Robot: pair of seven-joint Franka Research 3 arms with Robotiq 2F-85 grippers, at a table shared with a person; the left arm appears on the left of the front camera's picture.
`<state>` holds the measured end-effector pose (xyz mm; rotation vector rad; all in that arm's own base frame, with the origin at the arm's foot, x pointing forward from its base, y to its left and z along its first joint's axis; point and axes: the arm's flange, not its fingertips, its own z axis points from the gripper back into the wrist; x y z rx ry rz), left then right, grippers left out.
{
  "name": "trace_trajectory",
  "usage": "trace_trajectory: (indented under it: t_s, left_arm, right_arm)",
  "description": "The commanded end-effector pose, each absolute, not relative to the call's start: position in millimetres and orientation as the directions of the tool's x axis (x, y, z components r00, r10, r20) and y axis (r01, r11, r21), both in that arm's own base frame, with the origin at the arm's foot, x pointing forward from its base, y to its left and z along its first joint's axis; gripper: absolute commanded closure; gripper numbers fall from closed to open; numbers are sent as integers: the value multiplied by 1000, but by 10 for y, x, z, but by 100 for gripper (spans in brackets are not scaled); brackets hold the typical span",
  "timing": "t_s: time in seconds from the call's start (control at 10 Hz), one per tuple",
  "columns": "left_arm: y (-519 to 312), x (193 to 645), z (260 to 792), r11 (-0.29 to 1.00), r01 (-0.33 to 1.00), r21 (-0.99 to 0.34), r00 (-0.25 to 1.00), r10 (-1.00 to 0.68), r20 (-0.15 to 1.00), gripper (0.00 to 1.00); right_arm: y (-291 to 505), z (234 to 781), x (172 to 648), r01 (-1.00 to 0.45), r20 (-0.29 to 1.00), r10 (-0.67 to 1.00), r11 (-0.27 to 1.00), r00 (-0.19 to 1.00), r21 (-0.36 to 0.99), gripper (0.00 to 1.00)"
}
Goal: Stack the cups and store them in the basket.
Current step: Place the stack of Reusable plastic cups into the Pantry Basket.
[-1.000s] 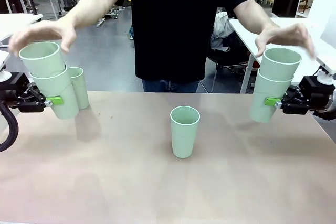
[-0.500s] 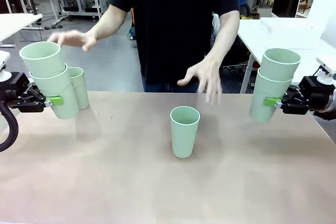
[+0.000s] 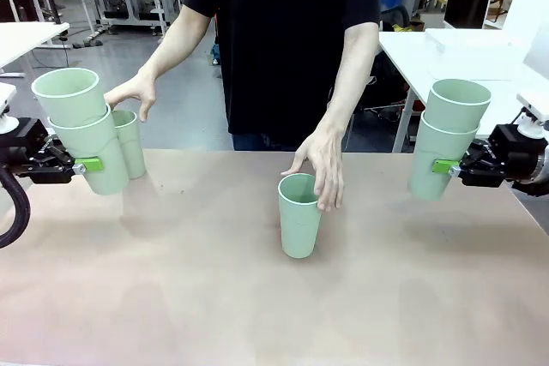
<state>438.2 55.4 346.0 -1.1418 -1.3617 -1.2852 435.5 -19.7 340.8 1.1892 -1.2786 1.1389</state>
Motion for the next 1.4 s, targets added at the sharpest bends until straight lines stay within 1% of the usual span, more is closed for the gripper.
trace_trajectory:
  t_s: [0.0, 1.3]
  left_arm:
    - [530, 4366, 3492, 29, 987, 159, -160, 36, 986, 15]
    - [530, 4366, 3492, 29, 987, 159, -160, 36, 986, 15]
  right_arm:
    - [-187, 3429, 4343, -997, 999, -47, 70, -17, -14, 13]
    - [-187, 3429, 4343, -997, 999, -47, 70, -17, -14, 13]
